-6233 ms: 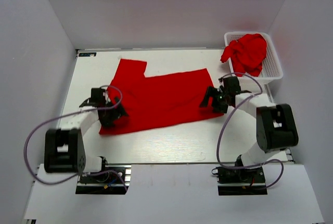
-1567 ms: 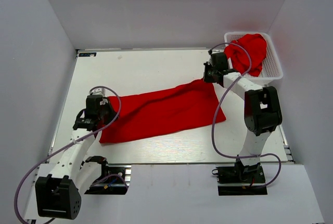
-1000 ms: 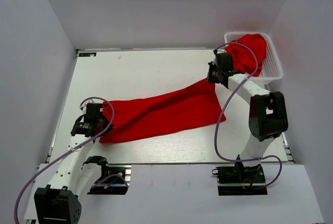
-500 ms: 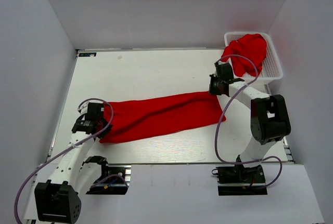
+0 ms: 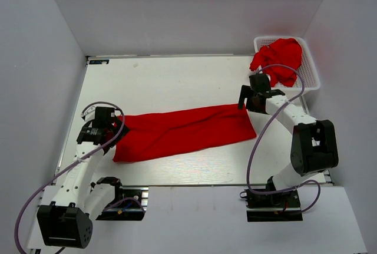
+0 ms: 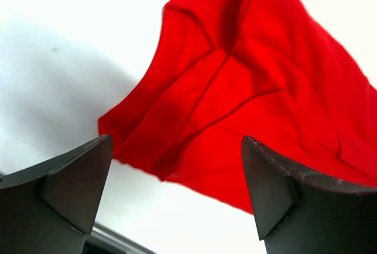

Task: Fold and stack the t-shirts
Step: Fold the other side of the tshirt into a rectangle

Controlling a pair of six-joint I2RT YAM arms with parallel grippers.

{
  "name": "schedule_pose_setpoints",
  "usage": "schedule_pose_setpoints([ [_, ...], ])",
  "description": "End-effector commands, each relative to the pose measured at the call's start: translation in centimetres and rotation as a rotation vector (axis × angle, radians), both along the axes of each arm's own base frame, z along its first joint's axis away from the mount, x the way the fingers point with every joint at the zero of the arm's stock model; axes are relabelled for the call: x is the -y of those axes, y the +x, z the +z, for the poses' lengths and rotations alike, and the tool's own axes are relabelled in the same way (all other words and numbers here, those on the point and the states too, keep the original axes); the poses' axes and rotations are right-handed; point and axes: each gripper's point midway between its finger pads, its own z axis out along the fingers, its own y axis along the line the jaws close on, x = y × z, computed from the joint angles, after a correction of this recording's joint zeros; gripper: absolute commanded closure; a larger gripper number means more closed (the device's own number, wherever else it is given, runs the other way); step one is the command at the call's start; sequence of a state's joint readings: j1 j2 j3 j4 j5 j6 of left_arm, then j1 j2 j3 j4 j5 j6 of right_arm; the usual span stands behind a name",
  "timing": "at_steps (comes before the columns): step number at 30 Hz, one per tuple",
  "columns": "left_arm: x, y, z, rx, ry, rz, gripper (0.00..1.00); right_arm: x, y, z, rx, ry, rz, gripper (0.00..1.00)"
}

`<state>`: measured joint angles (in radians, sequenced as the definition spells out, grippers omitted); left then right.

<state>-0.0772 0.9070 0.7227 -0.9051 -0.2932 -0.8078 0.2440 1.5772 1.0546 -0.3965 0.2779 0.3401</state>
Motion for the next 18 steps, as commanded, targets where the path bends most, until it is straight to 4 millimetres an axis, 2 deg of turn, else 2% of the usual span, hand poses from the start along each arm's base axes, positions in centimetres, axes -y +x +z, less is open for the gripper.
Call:
schedule_pose_setpoints([
  [1, 0.0, 2.7, 1.2, 0.076, 0.019, -0.042, 0.00, -1.2, 1.7, 3.2, 0.089, 0.033, 0.072, 0.10],
  [2, 0.5, 3.5, 1.1, 0.083, 0.012, -0.086, 0.00, -2.5, 2.0, 3.7, 0.105, 0.072, 0.153, 0.10],
  [3, 0.9, 5.4, 1.8, 0.140, 0.002, -0.110, 0.00, -3.5, 2.2, 3.6, 0.108, 0.099, 0.192, 0.10],
  [4, 2.0, 6.4, 1.2, 0.126, -0.019, -0.157, 0.00, -5.5, 3.2, 4.7, 0.162, 0.177, 0.267, 0.10],
  [5, 2.5, 7.3, 0.8, 0.130, -0.030, -0.185, 0.00, -7.5, 3.1, 5.0, 0.164, 0.241, 0.362, 0.10],
  [6, 3.1, 9.1, 1.3, 0.181, -0.037, -0.229, 0.00, -8.4, 3.7, 5.7, 0.188, 0.260, 0.392, 0.10],
  [7, 4.1, 10.1, 1.4, 0.189, -0.070, -0.271, 0.00, -9.3, 3.8, 5.6, 0.182, 0.278, 0.453, 0.10],
  [8, 4.6, 11.1, 0.2, 0.161, -0.085, -0.295, 0.00, -10.7, 4.2, 6.0, 0.176, 0.296, 0.492, 0.10],
  [11, 6.0, 13.3, -0.8, 0.167, -0.126, -0.361, 0.00, -12.7, 4.2, 4.1, 0.120, 0.287, 0.561, 0.10],
  [12, 6.1, 13.7, -1.5, 0.152, -0.134, -0.366, 0.00, -13.1, 4.5, 4.6, 0.113, 0.279, 0.563, 0.10],
  [13, 6.3, 13.7, -3.1, 0.108, -0.147, -0.370, 0.00, -13.2, 4.4, 3.2, 0.079, 0.254, 0.571, 0.10],
  [14, 6.6, 13.9, -3.5, 0.096, -0.160, -0.377, 0.00, -13.4, 4.1, 2.2, 0.035, 0.224, 0.576, 0.10],
  [15, 6.8, 14.1, -4.0, 0.090, -0.168, -0.381, 0.00, -13.7, 4.3, 2.1, 0.027, 0.210, 0.579, 0.10],
  [16, 7.0, 14.2, -5.0, 0.073, -0.176, -0.397, 0.00, -13.3, 4.6, 0.6, -0.007, 0.178, 0.558, 0.10],
  [18, 7.0, 13.7, -6.2, 0.036, -0.180, -0.394, 0.00, -13.7, 4.3, 0.0, -0.052, 0.160, 0.558, 0.10],
])
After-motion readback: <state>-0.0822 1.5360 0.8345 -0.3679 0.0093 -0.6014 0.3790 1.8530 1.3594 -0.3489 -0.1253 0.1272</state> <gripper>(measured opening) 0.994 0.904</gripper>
